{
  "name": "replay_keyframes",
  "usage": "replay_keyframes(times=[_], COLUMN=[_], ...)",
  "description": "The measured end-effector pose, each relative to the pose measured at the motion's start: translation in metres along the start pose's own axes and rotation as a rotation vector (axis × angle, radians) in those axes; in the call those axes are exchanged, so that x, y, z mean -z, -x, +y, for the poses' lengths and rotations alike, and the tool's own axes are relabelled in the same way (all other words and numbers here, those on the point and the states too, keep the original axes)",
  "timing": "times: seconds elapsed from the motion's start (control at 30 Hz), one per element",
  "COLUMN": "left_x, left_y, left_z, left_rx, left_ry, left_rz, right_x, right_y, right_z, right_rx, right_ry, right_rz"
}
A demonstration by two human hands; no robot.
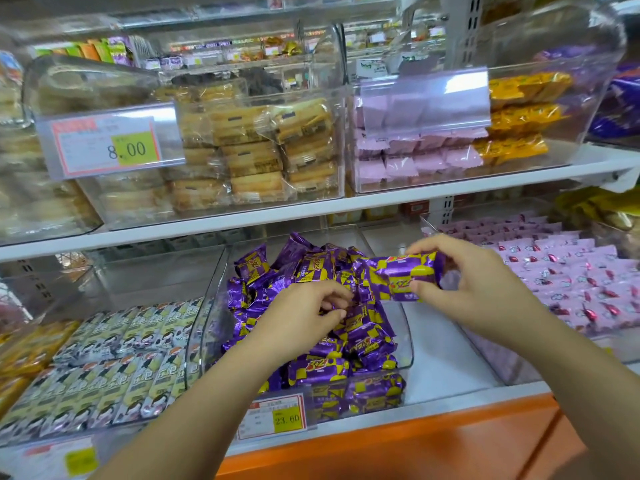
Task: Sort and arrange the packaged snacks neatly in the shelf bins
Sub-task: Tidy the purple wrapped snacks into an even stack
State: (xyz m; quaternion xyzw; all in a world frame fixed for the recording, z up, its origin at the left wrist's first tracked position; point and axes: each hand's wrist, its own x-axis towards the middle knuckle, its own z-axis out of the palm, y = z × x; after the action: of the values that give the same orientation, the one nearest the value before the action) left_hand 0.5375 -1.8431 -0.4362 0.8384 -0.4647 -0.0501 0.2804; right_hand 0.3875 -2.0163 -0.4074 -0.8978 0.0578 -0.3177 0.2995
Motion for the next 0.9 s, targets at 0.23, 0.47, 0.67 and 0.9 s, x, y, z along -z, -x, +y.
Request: replay_keyframes(times=[0.23,0.47,0.67,0.9], left_x=[-0.020,-0.014,0.007,0.007], left_y=[-0.021,-0.025,-0.010,-0.009], left_z=[0.008,0.006,0.001,0.011], left_rx=[-0.073,-0.002,0.091,0.209], left_ry=[-0.404,0.011,0.545,1.100], left_rz=[-0.167,-0.113,-0.009,0.219], right_x=[-0.005,0.002,0.008,-0.006], right_y=[0.002,0.003,0.003,0.010], right_z=[0.006,0.003,-0.006,-0.009], right_rx=[-0.081,-0.094,-0.151,-0.048], right_ry=[0.059,-0.013,-0.198,-0.192], right_rz=[-0.049,0.007,0.127,-0.211])
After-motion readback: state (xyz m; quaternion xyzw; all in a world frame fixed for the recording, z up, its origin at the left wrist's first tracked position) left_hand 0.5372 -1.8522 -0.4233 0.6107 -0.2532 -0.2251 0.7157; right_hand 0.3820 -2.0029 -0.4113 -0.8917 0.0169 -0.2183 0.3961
